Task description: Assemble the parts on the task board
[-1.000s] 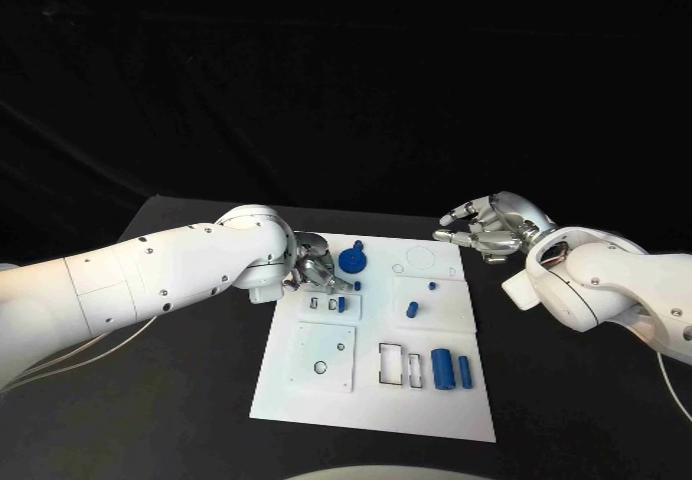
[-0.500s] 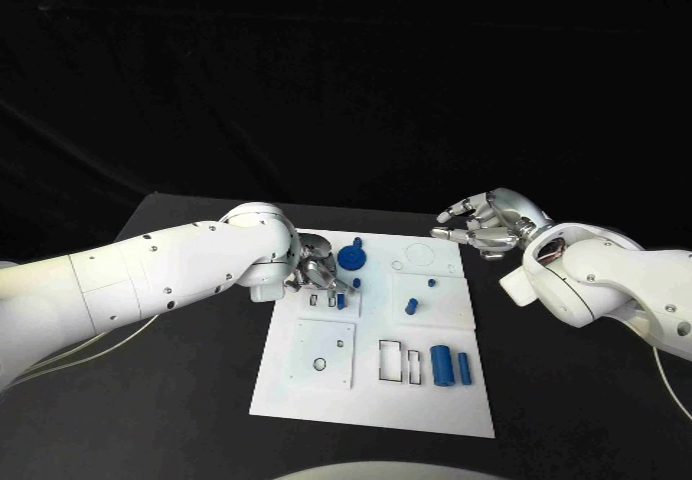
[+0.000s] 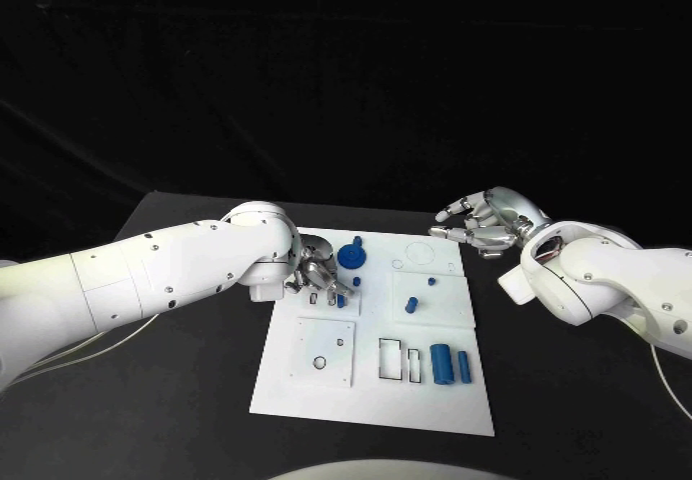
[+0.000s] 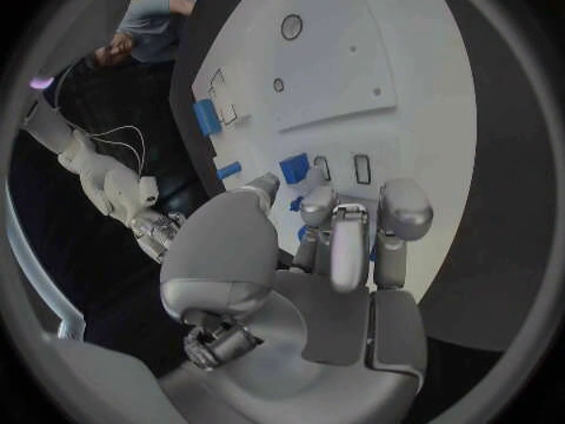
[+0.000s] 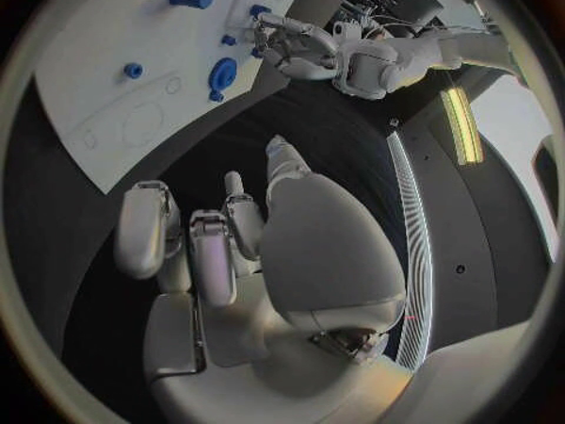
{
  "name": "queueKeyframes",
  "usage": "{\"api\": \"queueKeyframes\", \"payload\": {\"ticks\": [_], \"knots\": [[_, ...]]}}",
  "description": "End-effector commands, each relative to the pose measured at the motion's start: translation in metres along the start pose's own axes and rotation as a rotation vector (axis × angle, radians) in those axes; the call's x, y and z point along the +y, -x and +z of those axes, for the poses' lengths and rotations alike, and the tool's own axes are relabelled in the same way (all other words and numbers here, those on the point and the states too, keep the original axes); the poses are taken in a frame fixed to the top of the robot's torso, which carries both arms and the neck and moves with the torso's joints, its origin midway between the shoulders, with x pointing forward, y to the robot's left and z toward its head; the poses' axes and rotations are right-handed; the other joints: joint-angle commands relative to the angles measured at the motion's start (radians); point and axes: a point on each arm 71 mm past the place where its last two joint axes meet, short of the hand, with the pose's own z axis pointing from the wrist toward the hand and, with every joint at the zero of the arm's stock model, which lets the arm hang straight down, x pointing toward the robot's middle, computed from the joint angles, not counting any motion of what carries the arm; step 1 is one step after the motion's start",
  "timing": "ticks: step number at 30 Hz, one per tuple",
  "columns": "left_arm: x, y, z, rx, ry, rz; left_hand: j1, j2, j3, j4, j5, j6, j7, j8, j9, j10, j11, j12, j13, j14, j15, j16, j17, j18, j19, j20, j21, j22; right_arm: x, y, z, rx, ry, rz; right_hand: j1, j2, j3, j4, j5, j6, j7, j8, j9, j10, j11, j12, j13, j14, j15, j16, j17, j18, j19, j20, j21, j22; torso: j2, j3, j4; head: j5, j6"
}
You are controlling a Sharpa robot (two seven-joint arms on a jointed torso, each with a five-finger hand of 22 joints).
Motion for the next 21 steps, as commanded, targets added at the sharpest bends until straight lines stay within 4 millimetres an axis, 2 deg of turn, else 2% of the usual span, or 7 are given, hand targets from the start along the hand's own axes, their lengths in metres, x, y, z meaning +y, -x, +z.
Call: {"api": "queueKeyframes", "payload": {"ticks": [1, 10, 15, 17, 19, 20, 21], "knots": [[-0.0021, -0.0018, 0.0, 0.022, -0.003, 0.017, 0.02, 0.001, 0.01, 0.0, 0.006, -0.008, -0.001, 0.001, 0.002, -0.007, 0.0, -0.004, -0.001, 0.05, 0.007, -0.006, 0.114, 0.003, -0.009, 0.0, -0.006, -0.001, 0.0005, -0.002, 0.0004, 0.018, 0.007, -0.02, 0.001, 0.008, -0.006, 0.0, 0.006, -0.007, 0.0, 0.006, -0.001, -0.008, -0.002, -0.006, -0.001, 0.075, 0.006, -0.006, 0.142, 0.008, -0.005, 0.002, -0.004, 0.002, 0.001, 0.0003, 0.0003, -0.001, -0.001], [-0.0033, -0.0028, -0.0001, 0.027, -0.01, 0.006, 0.108, 0.023, 0.084, -0.003, 0.01, -0.014, -0.003, -0.008, 0.009, -0.014, -0.002, -0.005, -0.005, 0.048, 0.006, -0.008, 0.112, 0.004, -0.014, 0.001, -0.004, 0.001, 0.0006, -0.0033, 0.0011, 0.023, 0.007, -0.026, 0.0, 0.008, -0.006, -0.001, 0.008, -0.007, 0.0, 0.007, 0.0, -0.008, -0.002, -0.005, -0.001, 0.075, 0.006, -0.007, 0.141, 0.009, -0.006, 0.002, -0.006, 0.001, 0.001, 0.0009, -0.0006, 0.001, -0.003], [-0.0046, -0.0036, -0.0003, 0.034, -0.02, -0.009, 0.151, 0.01, 0.18, -0.004, 0.011, -0.016, -0.004, -0.013, 0.015, -0.018, -0.003, -0.006, -0.007, 0.048, 0.005, -0.009, 0.111, 0.004, -0.016, 0.001, -0.003, 0.003, 0.0003, -0.0037, 0.0013, 0.025, 0.007, -0.029, 0.0, 0.008, -0.006, -0.001, 0.008, -0.007, 0.0, 0.007, 0.0, -0.008, -0.002, -0.005, -0.001, 0.075, 0.006, -0.007, 0.141, 0.009, -0.006, 0.002, -0.006, 0.001, 0.001, 0.0011, -0.0003, 0.001, -0.004], [-0.005, -0.004, -0.0004, 0.038, -0.023, -0.014, 0.161, -0.001, 0.222, -0.003, 0.011, -0.017, -0.003, -0.014, 0.019, -0.02, -0.003, -0.007, -0.009, 0.047, 0.005, -0.009, 0.111, 0.004, -0.017, 0.001, -0.002, 0.004, 0.0002, -0.0037, 0.0014, 0.025, 0.007, -0.031, 0.0, 0.008, -0.006, -0.001, 0.008, -0.007, 0.0, 0.007, 0.0, -0.008, -0.002, -0.005, -0.001, 0.075, 0.006, -0.007, 0.141, 0.009, -0.006, 0.002, -0.006, 0.001, 0.001, 0.0012, -0.0001, 0.001, -0.004], [-0.0054, -0.0045, -0.0006, 0.043, -0.027, -0.023, 0.193, -0.018, 0.316, -0.018, 0.012, -0.024, -0.004, -0.015, 0.025, -0.025, -0.005, -0.011, -0.012, 0.047, 0.001, -0.01, 0.11, 0.005, -0.019, -0.001, -0.002, 0.004, 0.0001, -0.0037, 0.0015, 0.026, 0.006, -0.034, 0.0, 0.008, -0.006, -0.001, 0.008, -0.007, 0.0, 0.007, 0.0, -0.008, -0.002, -0.005, -0.001, 0.075, 0.006, -0.007, 0.141, 0.009, -0.006, 0.002, -0.006, 0.001, 0.0, 0.0013, -0.0002, 0.001, -0.004], [-0.0055, -0.0047, -0.0007, 0.045, -0.03, -0.029, 0.172, -0.065, 0.458, -0.022, 0.008, -0.024, 0.001, -0.003, 0.04, -0.022, -0.001, -0.011, -0.015, 0.046, 0.004, -0.01, 0.11, 0.004, -0.018, -0.002, 0.001, 0.009, 0.0, -0.0038, 0.0016, 0.026, 0.006, -0.035, 0.0, 0.008, -0.006, -0.001, 0.008, -0.007, 0.0, 0.007, 0.0, -0.008, -0.002, -0.005, -0.001, 0.075, 0.006, -0.007, 0.141, 0.009, -0.006, 0.002, -0.006, 0.001, 0.0, 0.0012, -0.0003, 0.001, -0.005], [-0.0057, -0.005, -0.0009, 0.049, -0.033, -0.037, 0.16, -0.086, 0.512, -0.042, 0.009, -0.029, -0.001, 0.003, 0.05, -0.02, -0.004, -0.011, -0.015, 0.046, 0.005, -0.011, 0.11, 0.004, -0.018, -0.001, 0.002, 0.01, 0.0, -0.0038, 0.0016, 0.027, 0.006, -0.036, 0.0, 0.008, -0.006, -0.001, 0.008, -0.007, 0.0, 0.007, 0.0, -0.008, -0.002, -0.005, -0.001, 0.075, 0.006, -0.007, 0.141, 0.009, -0.006, 0.002, -0.006, 0.001, 0.0, 0.0011, -0.0001, 0.001, -0.005]]}}
